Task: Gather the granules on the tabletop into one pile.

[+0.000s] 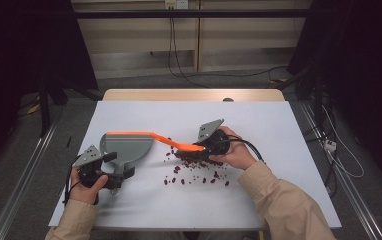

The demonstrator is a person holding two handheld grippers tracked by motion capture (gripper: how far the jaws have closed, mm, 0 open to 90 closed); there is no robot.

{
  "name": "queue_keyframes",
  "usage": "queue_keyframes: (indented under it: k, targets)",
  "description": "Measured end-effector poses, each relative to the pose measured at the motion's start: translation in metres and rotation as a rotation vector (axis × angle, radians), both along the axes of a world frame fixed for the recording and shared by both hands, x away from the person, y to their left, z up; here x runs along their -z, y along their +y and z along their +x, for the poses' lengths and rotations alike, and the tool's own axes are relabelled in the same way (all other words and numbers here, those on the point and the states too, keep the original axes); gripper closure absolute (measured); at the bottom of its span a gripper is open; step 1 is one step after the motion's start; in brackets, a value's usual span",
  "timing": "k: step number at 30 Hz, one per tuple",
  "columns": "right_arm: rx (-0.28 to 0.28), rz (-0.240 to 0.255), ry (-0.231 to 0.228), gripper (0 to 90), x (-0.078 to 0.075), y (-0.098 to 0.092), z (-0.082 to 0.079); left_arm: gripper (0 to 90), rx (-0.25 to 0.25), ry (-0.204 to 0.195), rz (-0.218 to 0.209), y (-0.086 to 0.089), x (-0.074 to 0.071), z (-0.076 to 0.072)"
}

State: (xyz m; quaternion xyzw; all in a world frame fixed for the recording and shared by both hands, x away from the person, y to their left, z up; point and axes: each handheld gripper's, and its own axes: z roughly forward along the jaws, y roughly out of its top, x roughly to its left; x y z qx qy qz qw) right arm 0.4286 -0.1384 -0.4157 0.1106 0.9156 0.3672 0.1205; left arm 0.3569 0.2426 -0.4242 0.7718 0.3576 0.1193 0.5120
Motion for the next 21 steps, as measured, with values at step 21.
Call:
queue_keyframes:
  k: [21]
  targets:
    - [0.166,0.136,-0.049,71.0,-0.005,0.013,0.047,4.0,0.006,0.005,-0.008,-0.001,0.001,0.001]
